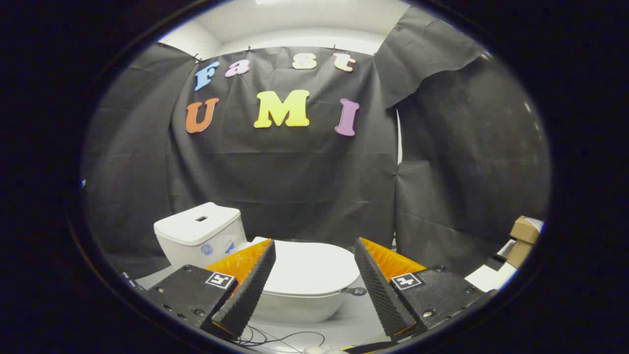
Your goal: Open the toilet lid.
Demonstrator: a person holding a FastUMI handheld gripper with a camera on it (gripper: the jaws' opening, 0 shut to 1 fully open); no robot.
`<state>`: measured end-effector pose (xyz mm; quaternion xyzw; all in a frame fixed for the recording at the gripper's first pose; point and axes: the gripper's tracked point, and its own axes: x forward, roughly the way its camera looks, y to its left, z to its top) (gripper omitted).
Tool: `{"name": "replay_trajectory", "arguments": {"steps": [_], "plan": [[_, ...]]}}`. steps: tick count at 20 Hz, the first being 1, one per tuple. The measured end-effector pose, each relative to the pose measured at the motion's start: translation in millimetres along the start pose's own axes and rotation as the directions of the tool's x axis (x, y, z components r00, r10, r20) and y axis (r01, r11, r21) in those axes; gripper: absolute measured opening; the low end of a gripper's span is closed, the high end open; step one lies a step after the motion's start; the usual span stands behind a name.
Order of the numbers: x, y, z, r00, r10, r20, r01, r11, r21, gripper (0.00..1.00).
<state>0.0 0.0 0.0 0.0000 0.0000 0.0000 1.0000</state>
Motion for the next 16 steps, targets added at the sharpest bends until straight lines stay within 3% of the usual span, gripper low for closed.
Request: {"name": "replay_trajectory", "arguments": {"steps": [16], "plan": [[2.6,6.4,-1.0,1.000,0.016,-0.009,-0.016,1.000,-0.003,1.00]]}}
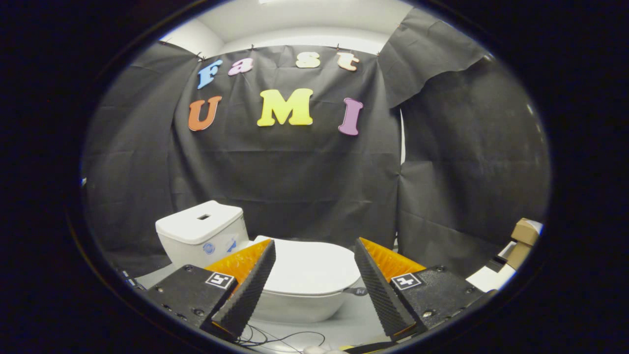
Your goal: Open the toilet lid.
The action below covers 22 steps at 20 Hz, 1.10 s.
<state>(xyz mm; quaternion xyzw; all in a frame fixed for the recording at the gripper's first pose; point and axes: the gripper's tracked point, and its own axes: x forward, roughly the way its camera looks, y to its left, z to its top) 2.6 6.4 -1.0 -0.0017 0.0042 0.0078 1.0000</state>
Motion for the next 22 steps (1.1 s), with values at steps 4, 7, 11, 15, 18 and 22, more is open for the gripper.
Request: {"name": "replay_trajectory", "arguments": {"steps": [4,7,11,15,18,22], "plan": [[7.4,1.5,-1.5,1.000,0.011,-0.001,-0.011,1.000,-0.003,1.00],[13.9,-2.8,3.5,1.000,0.012,0.006,-0.012,1.000,-0.006,1.00],[32.3,-9.5,11.4,1.000,0.020,0.010,-0.020,1.000,0.003,1.00],[61.9,-24.1,16.1,1.000,0.021,-0.006,-0.021,0.999,0.027,1.00],[86.8,-30.2,6.8,0.998,0.049,-0.049,-0.043,0.993,0.106,1.00],[114.4,-42.3,-7.9,0.992,0.084,-0.095,-0.062,0.975,0.213,1.00]]}}
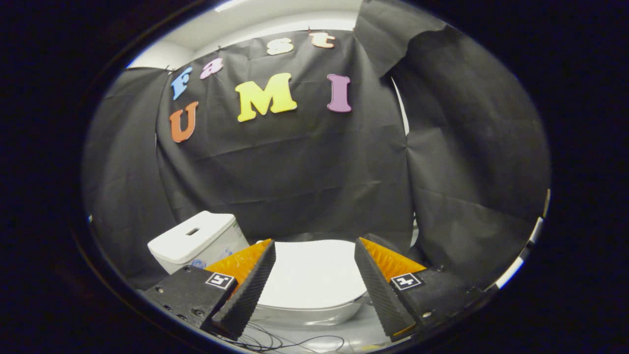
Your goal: Open the toilet lid.
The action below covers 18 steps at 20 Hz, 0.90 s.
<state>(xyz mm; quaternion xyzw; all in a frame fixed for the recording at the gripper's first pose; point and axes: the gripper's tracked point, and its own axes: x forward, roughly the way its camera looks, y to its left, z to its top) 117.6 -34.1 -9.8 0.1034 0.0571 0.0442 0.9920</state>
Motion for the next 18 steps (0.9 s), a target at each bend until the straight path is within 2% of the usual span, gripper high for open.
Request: {"name": "replay_trajectory", "arguments": {"steps": [4,7,10,14,18], "plan": [[27.5,-22.4,-15.3,0.999,0.015,-0.042,-0.011,0.997,0.080,1.00],[46.4,-41.4,-31.0,0.996,0.024,-0.081,-0.008,0.981,0.193,1.00],[65.0,-58.9,-58.7,0.989,0.043,-0.141,0.000,0.956,0.293,0.99],[83.3,-87.8,-93.8,0.975,0.035,-0.219,0.055,0.920,0.388,0.99],[89.4,-113.8,-122.8,0.963,0.041,-0.266,0.101,0.861,0.498,0.99]]}}
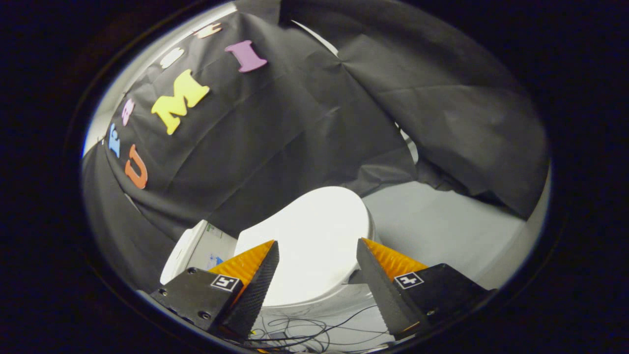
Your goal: Open the toilet lid.
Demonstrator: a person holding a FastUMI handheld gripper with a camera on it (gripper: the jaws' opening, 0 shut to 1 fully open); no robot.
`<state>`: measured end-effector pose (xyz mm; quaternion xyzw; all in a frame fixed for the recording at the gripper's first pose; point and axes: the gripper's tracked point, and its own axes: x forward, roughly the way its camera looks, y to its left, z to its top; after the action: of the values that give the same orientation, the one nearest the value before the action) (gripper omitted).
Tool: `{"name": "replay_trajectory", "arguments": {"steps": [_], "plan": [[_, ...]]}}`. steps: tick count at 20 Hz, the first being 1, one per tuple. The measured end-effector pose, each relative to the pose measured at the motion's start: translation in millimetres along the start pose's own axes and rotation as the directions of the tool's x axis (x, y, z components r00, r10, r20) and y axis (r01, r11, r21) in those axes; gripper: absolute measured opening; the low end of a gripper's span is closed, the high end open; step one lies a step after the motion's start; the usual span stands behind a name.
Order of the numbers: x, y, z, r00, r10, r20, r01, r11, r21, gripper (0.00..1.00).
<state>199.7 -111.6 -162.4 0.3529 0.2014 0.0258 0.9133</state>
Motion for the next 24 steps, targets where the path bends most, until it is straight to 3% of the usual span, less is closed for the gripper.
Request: {"name": "replay_trajectory", "arguments": {"steps": [14,17,19,23,24], "plan": [[30.0,-90.6,-36.1,0.991,-0.071,-0.112,0.097,0.964,0.248,0.95],[33.0,-90.8,-49.6,0.989,-0.024,-0.148,0.071,0.943,0.324,0.93],[36.7,-87.5,-54.9,0.988,0.010,-0.157,0.051,0.926,0.375,0.88],[42.9,-82.3,-66.0,0.982,0.063,-0.180,0.021,0.902,0.431,0.69],[44.3,-82.1,-69.5,0.981,0.065,-0.185,0.023,0.899,0.438,0.59]]}}
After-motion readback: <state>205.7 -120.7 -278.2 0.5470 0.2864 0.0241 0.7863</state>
